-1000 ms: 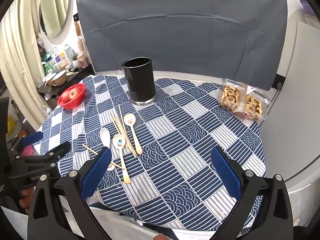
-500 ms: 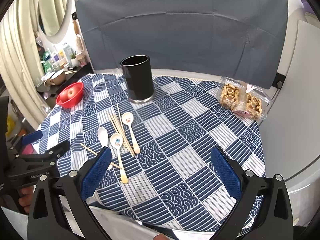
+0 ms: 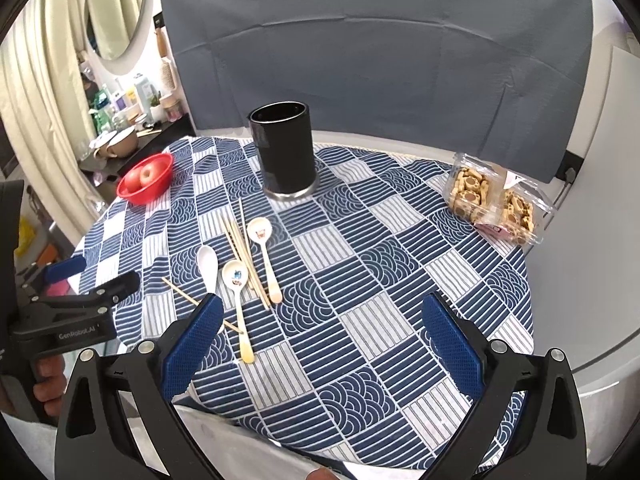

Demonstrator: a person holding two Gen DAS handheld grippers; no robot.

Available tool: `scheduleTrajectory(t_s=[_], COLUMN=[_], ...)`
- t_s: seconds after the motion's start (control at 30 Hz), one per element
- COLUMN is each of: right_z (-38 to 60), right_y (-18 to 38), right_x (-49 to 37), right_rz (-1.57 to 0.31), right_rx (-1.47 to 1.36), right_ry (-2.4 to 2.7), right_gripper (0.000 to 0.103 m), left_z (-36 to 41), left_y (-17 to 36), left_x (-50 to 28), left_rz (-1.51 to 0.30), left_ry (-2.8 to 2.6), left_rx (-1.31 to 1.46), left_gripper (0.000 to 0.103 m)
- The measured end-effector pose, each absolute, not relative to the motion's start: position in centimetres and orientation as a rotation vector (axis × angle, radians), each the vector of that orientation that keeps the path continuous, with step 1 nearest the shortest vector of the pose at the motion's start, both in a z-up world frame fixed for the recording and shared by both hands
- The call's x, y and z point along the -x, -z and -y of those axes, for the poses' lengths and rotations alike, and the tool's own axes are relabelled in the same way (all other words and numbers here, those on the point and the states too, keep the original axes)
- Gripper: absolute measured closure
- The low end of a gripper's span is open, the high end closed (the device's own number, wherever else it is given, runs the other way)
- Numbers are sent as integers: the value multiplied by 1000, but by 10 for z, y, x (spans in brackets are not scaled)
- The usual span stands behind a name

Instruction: Organize utensils

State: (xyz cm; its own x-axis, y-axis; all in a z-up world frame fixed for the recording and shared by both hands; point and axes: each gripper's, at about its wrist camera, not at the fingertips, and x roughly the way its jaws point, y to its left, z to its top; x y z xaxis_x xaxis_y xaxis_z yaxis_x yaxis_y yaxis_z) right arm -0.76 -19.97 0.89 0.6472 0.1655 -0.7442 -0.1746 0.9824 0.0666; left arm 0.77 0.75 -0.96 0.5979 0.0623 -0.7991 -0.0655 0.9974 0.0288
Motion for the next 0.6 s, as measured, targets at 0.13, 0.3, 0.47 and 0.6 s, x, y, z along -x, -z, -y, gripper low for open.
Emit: scheduleTrajectory(t_s=[0.13, 0.3, 0.47, 0.6], right_z=[202, 206, 207, 203], right_y=[-5, -1, 0, 4], right_x=[6, 2, -6, -16], right_rz=[-865, -876, -884, -919], right_rx=[22, 18, 19, 44], right_ry=[-213, -227, -251, -233], right_gripper=[8, 8, 8, 8], left_z=[-9, -12, -17, -21], left_y=[12, 19, 24, 30], left_x=[-8, -8, -8, -8], left_rz=[-939, -964, -996, -1017], left_ry=[-89, -104, -114, -129], left_rx=[3, -6, 1, -3], left_gripper=[6, 6, 6, 6])
